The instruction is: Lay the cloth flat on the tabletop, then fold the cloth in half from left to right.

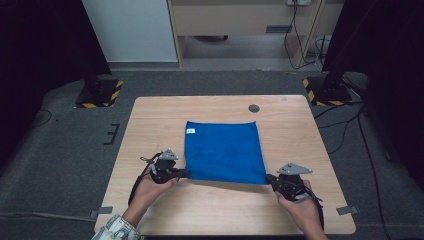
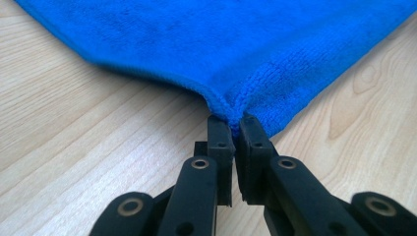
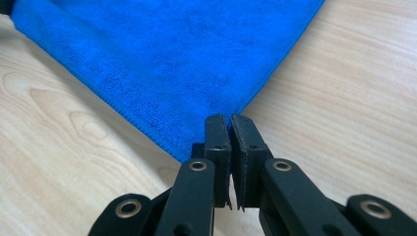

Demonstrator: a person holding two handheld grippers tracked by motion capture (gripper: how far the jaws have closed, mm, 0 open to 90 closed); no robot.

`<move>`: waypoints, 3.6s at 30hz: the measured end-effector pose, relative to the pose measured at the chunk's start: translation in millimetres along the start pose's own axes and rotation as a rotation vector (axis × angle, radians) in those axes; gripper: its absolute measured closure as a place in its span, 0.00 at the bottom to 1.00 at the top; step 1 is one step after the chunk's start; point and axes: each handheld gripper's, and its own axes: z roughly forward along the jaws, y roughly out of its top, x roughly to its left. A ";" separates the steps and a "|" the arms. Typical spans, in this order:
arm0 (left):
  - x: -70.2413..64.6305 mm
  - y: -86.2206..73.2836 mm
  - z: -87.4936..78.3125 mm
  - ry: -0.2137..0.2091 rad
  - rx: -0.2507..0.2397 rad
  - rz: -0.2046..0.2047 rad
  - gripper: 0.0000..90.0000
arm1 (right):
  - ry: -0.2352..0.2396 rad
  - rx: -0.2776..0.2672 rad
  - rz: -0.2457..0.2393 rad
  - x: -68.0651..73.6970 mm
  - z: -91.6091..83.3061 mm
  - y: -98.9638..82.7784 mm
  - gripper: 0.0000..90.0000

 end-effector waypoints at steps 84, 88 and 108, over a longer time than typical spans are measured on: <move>49.4 87.2 10.1 0.144 -0.160 0.089 0.06 | 0.112 -0.051 -0.134 70.5 98.9 90.1 0.23; 52.7 87.5 7.0 0.152 -0.180 0.068 0.06 | 0.129 -0.049 -0.143 79.7 102.2 93.7 0.26; 63.5 98.2 -16.7 0.187 -0.164 0.076 0.06 | 0.256 -0.018 -0.235 139.0 120.9 98.9 0.64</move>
